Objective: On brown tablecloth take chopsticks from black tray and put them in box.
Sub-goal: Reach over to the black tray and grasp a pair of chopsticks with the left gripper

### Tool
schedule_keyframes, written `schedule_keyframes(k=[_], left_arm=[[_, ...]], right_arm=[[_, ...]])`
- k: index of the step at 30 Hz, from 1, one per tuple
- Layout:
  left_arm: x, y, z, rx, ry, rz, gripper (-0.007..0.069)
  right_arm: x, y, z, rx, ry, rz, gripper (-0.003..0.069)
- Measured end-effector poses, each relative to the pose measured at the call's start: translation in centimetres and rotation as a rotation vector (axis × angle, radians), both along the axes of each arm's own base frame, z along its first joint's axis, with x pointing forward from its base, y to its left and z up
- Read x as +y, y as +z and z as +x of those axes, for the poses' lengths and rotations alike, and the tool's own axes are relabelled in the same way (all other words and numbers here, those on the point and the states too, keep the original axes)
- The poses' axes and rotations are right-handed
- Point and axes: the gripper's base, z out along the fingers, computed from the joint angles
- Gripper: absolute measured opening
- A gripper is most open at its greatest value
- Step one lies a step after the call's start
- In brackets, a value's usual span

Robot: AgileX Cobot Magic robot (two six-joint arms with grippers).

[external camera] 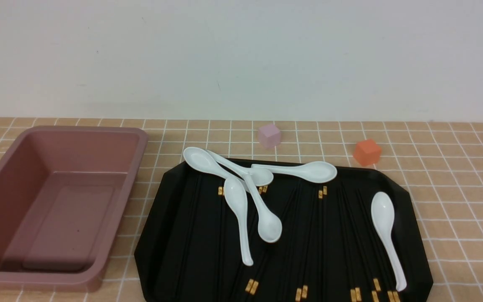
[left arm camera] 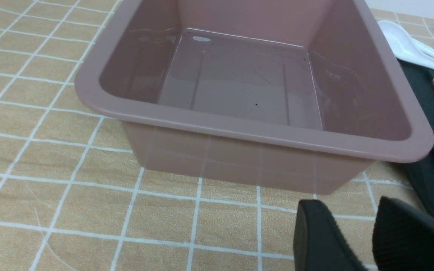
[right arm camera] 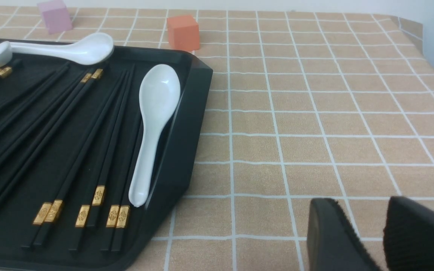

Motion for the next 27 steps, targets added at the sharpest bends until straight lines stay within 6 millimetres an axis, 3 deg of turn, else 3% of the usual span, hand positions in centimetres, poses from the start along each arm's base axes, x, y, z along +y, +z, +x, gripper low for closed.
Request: schedule_keyframes(k=[7,10,13,15,18,20,23,27], left_arm=[[0.0,0.0,0.0,-0.001,0.000,-0.010,0.0239],[-0.2,0.1,0.0,-0.004,0.009,-0.104,0.0239],[-0.8,0.5,0.1,-0.031,0.035,-0.424,0.0239],[-1.3,0.9,0.1,-0.038,0.063,-0.748,0.0239],[-1.6,1.2,0.1,-0.026,0.084,-1.017,0.0239],[-1.8,1.5,0.2,-0.028,0.091,-1.160,0.0239],[-1.6,1.9,0.2,-0.069,0.100,-1.223,0.0239],[-0.3,3.3,0.4,-0.275,0.161,-1.401,0.0239]], right_arm=[[0.0,0.0,0.0,0.000,0.000,0.000,0.0240],[0.0,0.0,0.0,0.000,0.000,0.000,0.0240],[0.0,0.0,0.0,0.000,0.000,0.001,0.0240],[0.0,0.0,0.0,0.000,0.000,0.001,0.0240],[0.0,0.0,0.0,0.000,0.000,0.000,0.0240],[0.0,0.0,0.0,0.000,0.000,0.000,0.0240],[0.0,0.0,0.0,0.000,0.000,0.000,0.0240],[0.0,0.0,0.0,0.000,0.000,0.000,0.0240]])
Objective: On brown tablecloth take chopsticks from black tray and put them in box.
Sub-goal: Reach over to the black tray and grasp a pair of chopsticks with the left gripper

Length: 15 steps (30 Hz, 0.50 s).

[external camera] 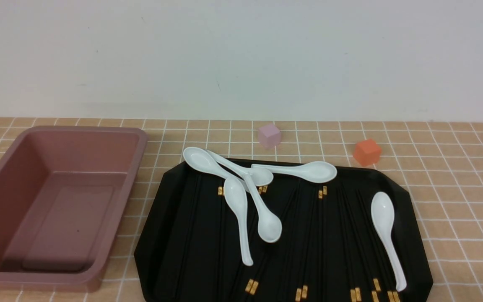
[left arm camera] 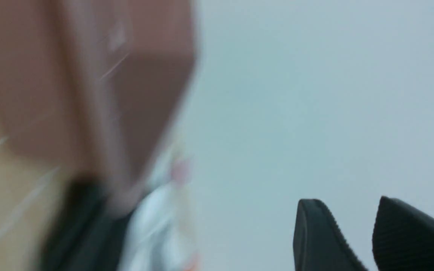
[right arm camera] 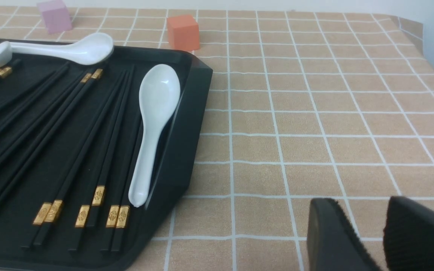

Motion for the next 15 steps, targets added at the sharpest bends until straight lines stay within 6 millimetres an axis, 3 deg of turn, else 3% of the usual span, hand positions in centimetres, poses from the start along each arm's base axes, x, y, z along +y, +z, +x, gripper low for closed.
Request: schedule_keyframes(k=[5,7,11,12,13,15], left_arm=[[1.1,2.2,-0.4,-0.122,0.119,-0.008,0.0220],[1.1,4.1,-0.8,-0.178,0.129,0.045,0.0191],[0.8,9.7,-1.5,-0.268,0.141,0.302,0.0070],[0.3,11.5,-0.9,-0.236,0.096,0.408,0.0016],[0.2,11.8,-0.7,-0.230,0.091,0.433,0.0009],[-1.5,14.1,2.1,-0.061,-0.124,0.625,-0.0013]], right_arm=[[0.0,0.0,0.0,0.000,0.000,0.000,0.0240],[0.0,0.0,0.0,0.000,0.000,0.000,0.0240],[0.0,0.0,0.0,0.000,0.000,0.000,0.0240],[0.0,0.0,0.0,0.000,0.000,0.000,0.0240],[0.0,0.0,0.0,0.000,0.000,0.000,0.0240],[0.0,0.0,0.0,0.000,0.000,0.000,0.0240]])
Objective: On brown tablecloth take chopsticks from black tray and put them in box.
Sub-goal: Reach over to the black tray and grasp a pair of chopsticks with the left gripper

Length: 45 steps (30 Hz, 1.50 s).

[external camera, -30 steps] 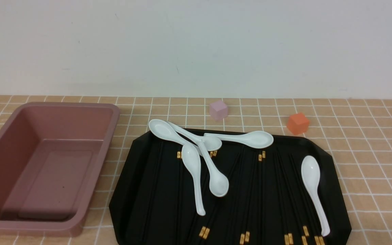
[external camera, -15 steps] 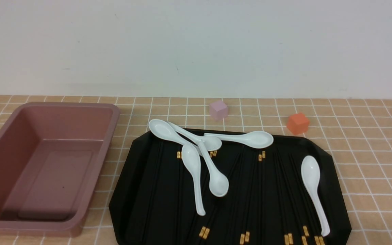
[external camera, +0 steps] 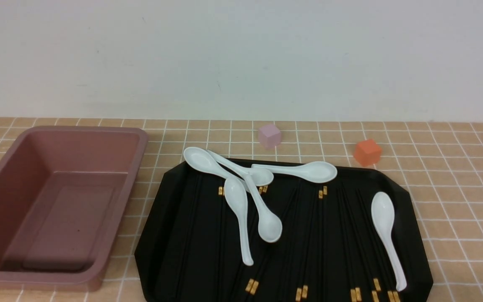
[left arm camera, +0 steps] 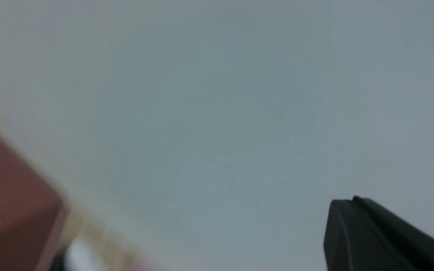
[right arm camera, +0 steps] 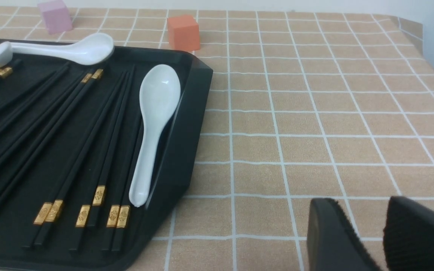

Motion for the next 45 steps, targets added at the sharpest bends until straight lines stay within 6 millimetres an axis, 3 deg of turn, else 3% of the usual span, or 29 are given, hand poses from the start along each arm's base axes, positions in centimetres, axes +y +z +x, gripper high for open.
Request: schedule_keyframes(k=[4,6,9,13,17,21,27,31,38,45], left_arm=[[-1.9,0.5,5.2,0.399,-0.261,0.202,-0.0013],[-2.6,-0.4,8.3,0.640,-0.426,0.294,-0.0013],[-3.4,-2.3,12.8,0.854,-0.630,0.375,-0.0013],[-6.7,-5.1,16.6,0.997,-0.823,0.433,-0.0013],[-11.7,-7.0,19.5,1.066,-0.871,0.582,-0.0013],[-14.0,-8.1,21.8,1.159,-0.750,0.696,-0.0013],[-14.7,-10.4,24.7,1.214,-0.545,0.822,0.0005],[-15.6,-13.8,26.3,1.240,-0.519,0.852,0.0106],[-16.2,-16.8,27.5,1.225,-0.513,0.852,0.0293],[-16.5,-18.1,28.2,1.199,-0.510,0.843,0.0318]], right_arm=[[0.0,0.0,0.0,0.000,0.000,0.000,0.0240],[0.0,0.0,0.0,0.000,0.000,0.000,0.0240],[0.0,0.0,0.0,0.000,0.000,0.000,0.0240],[0.0,0.0,0.0,0.000,0.000,0.000,0.0240],[0.0,0.0,0.0,0.000,0.000,0.000,0.0240],[0.0,0.0,0.0,0.000,0.000,0.000,0.0240],[0.0,0.0,0.0,0.000,0.000,0.000,0.0240],[0.0,0.0,0.0,0.000,0.000,0.000,0.0240],[0.0,0.0,0.0,0.000,0.000,-0.001,0.0240],[0.0,0.0,0.0,0.000,0.000,0.000,0.0240]])
